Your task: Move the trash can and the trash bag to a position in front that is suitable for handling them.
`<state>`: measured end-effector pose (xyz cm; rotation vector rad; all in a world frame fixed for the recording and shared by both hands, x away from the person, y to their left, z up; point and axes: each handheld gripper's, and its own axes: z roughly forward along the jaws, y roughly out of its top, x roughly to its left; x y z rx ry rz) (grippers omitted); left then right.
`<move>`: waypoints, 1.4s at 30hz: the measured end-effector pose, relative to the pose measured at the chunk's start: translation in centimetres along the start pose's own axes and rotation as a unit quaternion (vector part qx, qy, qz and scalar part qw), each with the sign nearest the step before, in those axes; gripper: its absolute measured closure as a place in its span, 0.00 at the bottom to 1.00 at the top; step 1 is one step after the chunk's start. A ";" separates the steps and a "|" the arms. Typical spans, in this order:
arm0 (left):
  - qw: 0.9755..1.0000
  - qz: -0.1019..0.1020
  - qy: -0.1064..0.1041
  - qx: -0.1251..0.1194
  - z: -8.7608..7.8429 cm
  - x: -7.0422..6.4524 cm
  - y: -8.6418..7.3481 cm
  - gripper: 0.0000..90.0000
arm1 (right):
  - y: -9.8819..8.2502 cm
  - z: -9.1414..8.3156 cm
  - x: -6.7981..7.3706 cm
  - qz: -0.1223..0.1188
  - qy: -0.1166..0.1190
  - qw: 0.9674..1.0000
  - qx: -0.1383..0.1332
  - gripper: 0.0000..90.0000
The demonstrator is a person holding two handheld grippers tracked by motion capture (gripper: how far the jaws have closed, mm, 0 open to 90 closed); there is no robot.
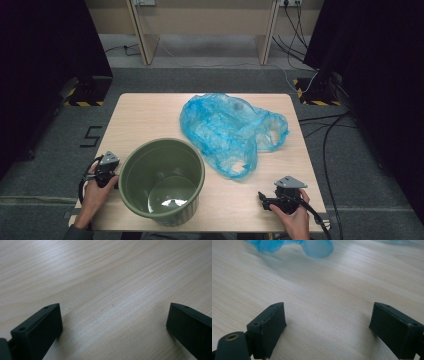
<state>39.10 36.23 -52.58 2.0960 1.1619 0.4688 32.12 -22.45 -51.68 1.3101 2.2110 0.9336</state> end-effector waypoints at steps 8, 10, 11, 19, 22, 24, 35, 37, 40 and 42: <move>1.000 0.000 0.000 0.000 0.0 0.0 0.0 0.00 | 0.1 -0.1 0.3 -0.001 0.002 1.000 -0.015 0.17; 1.000 0.000 0.000 0.000 0.0 0.0 0.0 0.00 | 0.4 -0.2 0.6 0.002 0.008 1.000 -0.024 0.17; 1.000 0.000 0.000 0.000 0.0 0.0 0.0 0.00 | 0.6 -0.2 0.8 0.004 0.010 1.000 -0.029 0.17; 1.000 0.000 0.000 0.000 0.0 0.0 0.0 0.00 | 3.1 -0.3 2.6 -0.010 0.009 0.999 -0.046 0.17; 1.000 0.000 0.000 0.000 0.0 0.0 0.0 0.00 | 4.0 0.2 3.3 -0.008 0.009 0.999 -0.051 0.17; 1.000 0.000 0.000 0.000 0.0 0.0 0.0 0.00 | 4.7 0.8 3.9 -0.013 0.010 0.999 -0.050 0.17; 1.000 0.000 0.000 0.000 0.0 0.0 0.0 0.00 | 8.4 5.6 5.9 -0.052 0.020 0.998 -0.016 0.30; 1.000 0.000 0.000 0.000 0.0 0.0 0.0 0.00 | 8.3 6.1 5.6 -0.053 0.028 0.998 -0.014 0.45; 1.000 0.000 0.000 0.000 0.0 0.0 0.0 0.00 | 7.9 6.2 4.9 -0.059 0.031 0.998 -0.011 0.69; 1.000 0.000 0.000 0.000 0.0 0.0 0.0 0.00 | 7.6 6.1 4.3 -0.071 0.028 0.997 -0.003 0.78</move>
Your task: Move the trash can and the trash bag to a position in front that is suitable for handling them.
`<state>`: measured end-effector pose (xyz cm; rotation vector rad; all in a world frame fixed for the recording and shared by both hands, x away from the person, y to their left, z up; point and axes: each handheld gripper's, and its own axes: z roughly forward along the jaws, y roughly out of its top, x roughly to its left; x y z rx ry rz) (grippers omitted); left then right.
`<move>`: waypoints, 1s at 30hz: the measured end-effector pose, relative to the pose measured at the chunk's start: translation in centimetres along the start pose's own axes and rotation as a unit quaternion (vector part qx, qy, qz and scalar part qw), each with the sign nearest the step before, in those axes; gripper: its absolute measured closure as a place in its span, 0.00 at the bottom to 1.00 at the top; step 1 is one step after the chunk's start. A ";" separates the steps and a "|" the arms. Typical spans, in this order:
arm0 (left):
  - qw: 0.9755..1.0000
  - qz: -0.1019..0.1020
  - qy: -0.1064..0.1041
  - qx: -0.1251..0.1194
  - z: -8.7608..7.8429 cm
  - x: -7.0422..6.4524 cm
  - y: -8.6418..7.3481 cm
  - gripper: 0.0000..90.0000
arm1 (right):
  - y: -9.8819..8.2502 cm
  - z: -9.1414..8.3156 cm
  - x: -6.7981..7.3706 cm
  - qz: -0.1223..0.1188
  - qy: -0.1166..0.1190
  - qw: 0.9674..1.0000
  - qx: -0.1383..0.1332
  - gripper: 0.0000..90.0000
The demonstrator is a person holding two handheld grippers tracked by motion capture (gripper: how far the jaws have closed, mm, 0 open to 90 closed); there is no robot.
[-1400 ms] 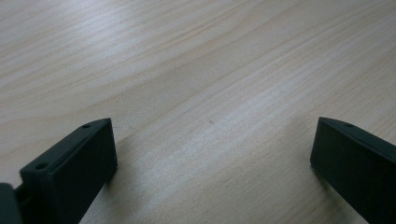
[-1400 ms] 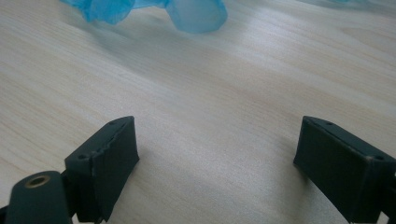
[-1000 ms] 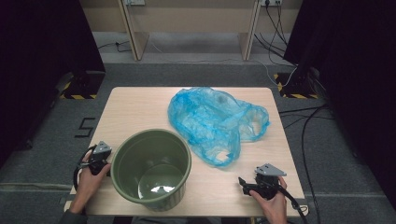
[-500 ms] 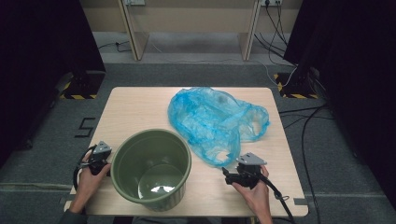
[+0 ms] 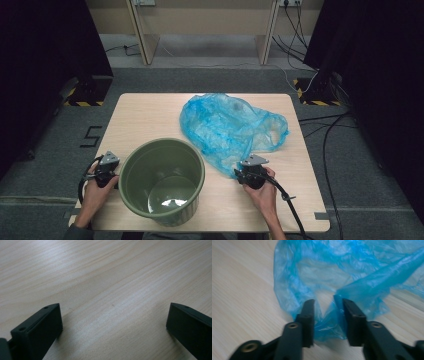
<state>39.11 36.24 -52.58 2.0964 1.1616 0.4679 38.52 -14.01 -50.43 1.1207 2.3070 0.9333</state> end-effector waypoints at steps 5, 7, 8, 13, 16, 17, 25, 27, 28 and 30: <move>1.000 0.000 -0.001 0.000 0.0 0.0 0.0 0.00 | -1.1 -1.5 -2.7 -0.001 -0.030 1.000 0.006 0.90; 1.000 0.001 -0.001 0.000 0.0 0.0 0.0 0.00 | -1.7 -2.4 -4.4 0.006 -0.056 0.998 0.007 0.90; 1.000 0.001 0.000 0.000 0.0 0.0 0.0 0.00 | -2.0 -2.9 -5.4 0.016 -0.075 0.997 0.008 0.87; 1.000 0.001 -0.001 0.000 0.0 0.0 0.0 0.00 | -2.6 -6.4 -8.5 0.085 -0.141 0.986 -0.017 0.50; 1.000 0.001 -0.001 0.000 0.0 0.0 0.0 0.00 | -1.4 -8.1 -7.7 0.122 -0.107 0.984 -0.079 0.35; 1.000 0.001 -0.001 0.000 0.0 0.0 0.0 0.00 | -0.8 -8.1 -7.1 0.117 -0.093 0.985 -0.083 0.32; 1.000 0.001 -0.001 0.000 0.0 0.0 0.0 0.00 | 2.1 -3.5 -2.9 0.057 -0.037 0.996 -0.053 0.25; 1.000 0.001 -0.001 0.000 0.0 0.0 0.0 0.00 | 2.1 -2.0 -2.7 0.058 -0.035 0.997 -0.036 0.25; 1.000 0.001 -0.001 0.000 0.0 0.0 0.0 0.00 | 2.1 -1.2 -2.7 0.059 -0.035 0.997 -0.027 0.25; 1.000 0.001 -0.001 0.000 0.0 0.0 0.0 0.00 | 2.0 0.0 -2.6 0.064 -0.019 0.998 -0.014 0.25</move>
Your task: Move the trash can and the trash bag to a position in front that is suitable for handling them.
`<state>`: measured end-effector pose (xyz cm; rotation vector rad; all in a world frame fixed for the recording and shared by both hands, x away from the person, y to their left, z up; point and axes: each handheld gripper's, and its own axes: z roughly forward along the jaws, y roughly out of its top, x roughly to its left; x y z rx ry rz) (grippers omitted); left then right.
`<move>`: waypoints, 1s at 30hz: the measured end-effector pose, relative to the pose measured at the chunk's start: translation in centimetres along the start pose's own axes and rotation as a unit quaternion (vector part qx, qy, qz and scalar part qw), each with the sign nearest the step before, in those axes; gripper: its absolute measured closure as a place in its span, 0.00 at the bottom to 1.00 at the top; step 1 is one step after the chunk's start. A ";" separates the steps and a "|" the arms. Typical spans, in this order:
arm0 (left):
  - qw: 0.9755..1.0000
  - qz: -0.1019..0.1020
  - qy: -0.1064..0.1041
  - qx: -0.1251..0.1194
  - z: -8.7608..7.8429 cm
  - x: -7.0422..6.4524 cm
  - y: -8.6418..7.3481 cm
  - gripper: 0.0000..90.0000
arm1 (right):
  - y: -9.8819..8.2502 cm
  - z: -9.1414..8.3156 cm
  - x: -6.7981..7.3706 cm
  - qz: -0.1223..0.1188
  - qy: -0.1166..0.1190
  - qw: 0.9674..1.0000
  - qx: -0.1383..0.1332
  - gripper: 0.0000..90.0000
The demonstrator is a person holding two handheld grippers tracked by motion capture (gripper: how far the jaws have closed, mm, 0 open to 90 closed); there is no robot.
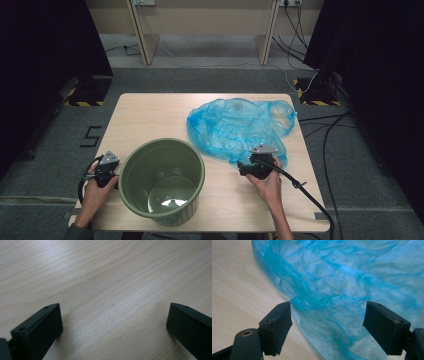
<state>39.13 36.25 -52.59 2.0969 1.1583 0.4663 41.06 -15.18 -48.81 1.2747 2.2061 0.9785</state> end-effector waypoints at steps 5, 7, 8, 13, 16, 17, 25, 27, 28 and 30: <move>1.000 0.000 0.000 0.001 0.0 0.0 0.0 0.00 | -0.6 1.8 -0.2 -0.024 0.002 0.999 0.025 0.58; 1.000 0.000 0.000 0.000 0.0 0.0 0.0 0.00 | -0.9 1.7 -0.6 -0.046 0.003 0.998 0.031 0.76; 1.000 0.000 0.000 0.000 0.0 0.0 0.0 0.00 | -1.0 1.4 -0.9 -0.048 0.008 0.998 0.035 0.83; 1.000 0.000 0.000 0.000 0.0 0.0 0.0 0.00 | -1.5 -0.1 -3.6 -0.068 -0.028 0.996 0.048 0.96; 1.000 0.000 0.000 0.000 0.0 0.0 0.0 0.00 | -2.0 -0.8 -6.1 -0.066 -0.099 0.991 0.057 0.83; 1.000 0.001 0.000 0.000 0.0 0.0 0.0 0.00 | -2.1 -1.1 -6.8 -0.057 -0.116 0.990 0.061 0.77; 1.000 0.000 0.000 0.000 0.0 0.0 0.0 0.00 | 0.4 -3.0 -3.8 0.021 -0.034 0.998 -0.045 0.36; 1.000 0.001 0.000 0.000 0.0 0.0 0.0 0.00 | 1.2 -2.2 -1.7 0.004 -0.012 0.999 -0.047 0.33; 1.000 0.001 0.000 0.000 0.0 0.0 0.0 0.00 | 1.5 -1.7 -0.8 -0.006 -0.003 0.999 -0.045 0.32; 1.000 0.001 -0.001 0.000 0.0 0.0 0.0 0.00 | 2.0 -0.6 1.0 -0.018 0.015 0.999 -0.045 0.32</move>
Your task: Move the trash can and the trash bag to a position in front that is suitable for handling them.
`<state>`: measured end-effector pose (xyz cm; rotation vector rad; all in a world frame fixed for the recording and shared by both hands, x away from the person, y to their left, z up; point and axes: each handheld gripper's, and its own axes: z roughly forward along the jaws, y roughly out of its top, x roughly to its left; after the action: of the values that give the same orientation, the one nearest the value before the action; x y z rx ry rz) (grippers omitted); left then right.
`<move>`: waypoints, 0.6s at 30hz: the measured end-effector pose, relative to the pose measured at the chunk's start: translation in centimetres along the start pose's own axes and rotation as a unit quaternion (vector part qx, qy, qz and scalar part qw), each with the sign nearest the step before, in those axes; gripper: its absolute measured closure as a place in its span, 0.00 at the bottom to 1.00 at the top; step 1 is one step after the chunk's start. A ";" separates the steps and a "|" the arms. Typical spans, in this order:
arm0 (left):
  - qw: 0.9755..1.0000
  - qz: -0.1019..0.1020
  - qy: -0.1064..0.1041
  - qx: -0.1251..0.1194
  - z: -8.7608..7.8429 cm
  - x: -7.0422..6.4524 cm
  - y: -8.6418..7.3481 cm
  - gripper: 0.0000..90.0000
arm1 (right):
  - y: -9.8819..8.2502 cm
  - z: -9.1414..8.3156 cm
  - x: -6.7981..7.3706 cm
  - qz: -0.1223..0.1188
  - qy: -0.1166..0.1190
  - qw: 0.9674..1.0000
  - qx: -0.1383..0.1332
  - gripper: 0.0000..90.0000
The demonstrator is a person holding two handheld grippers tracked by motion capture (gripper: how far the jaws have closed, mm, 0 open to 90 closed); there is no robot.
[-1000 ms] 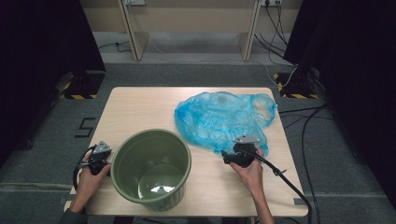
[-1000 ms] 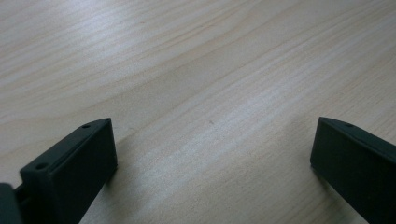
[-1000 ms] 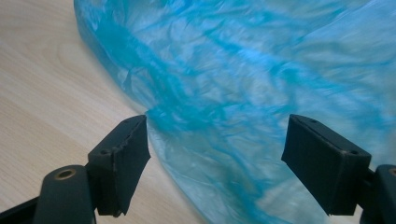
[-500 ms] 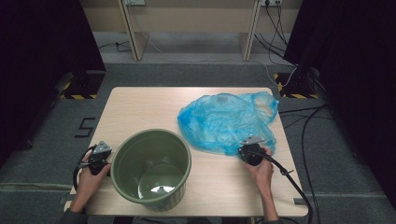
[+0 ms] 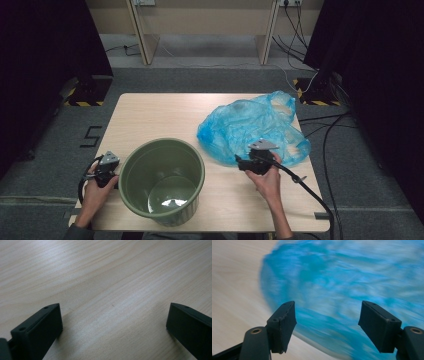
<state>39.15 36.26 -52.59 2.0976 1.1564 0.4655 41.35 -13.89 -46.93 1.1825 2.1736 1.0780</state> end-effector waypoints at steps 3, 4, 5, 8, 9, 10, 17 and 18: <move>1.000 0.000 0.000 0.000 0.0 0.0 0.0 0.00 | 0.2 2.1 1.5 -0.005 0.014 1.000 0.007 0.37; 1.000 0.000 0.000 0.000 0.0 0.0 0.0 0.00 | 0.1 2.8 1.9 -0.012 0.017 1.000 0.016 0.44; 1.000 0.000 0.000 0.000 0.0 0.0 0.0 0.00 | 0.1 2.8 1.9 -0.012 0.017 1.000 0.016 0.44; 1.000 0.000 0.000 0.000 0.0 0.0 0.0 0.00 | -0.8 4.1 1.9 -0.064 0.016 0.996 0.059 0.79; 1.000 0.000 0.000 0.000 0.0 0.0 0.0 0.00 | -0.8 4.1 1.9 -0.064 0.016 0.996 0.059 0.79; 1.000 0.000 0.000 0.000 0.0 0.0 0.0 0.00 | -1.1 3.8 1.6 -0.089 0.002 0.993 0.075 0.92; 1.000 0.000 0.000 0.000 0.0 0.0 0.0 0.00 | -3.1 0.8 -2.5 -0.085 -0.042 0.990 0.108 0.91; 1.000 0.000 0.001 0.001 0.0 0.0 0.0 0.00 | -3.4 0.2 -3.3 -0.079 -0.058 0.989 0.112 0.89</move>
<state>39.14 36.25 -52.58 2.0990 1.1566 0.4666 41.59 -17.72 -49.75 1.1128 2.2958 0.6966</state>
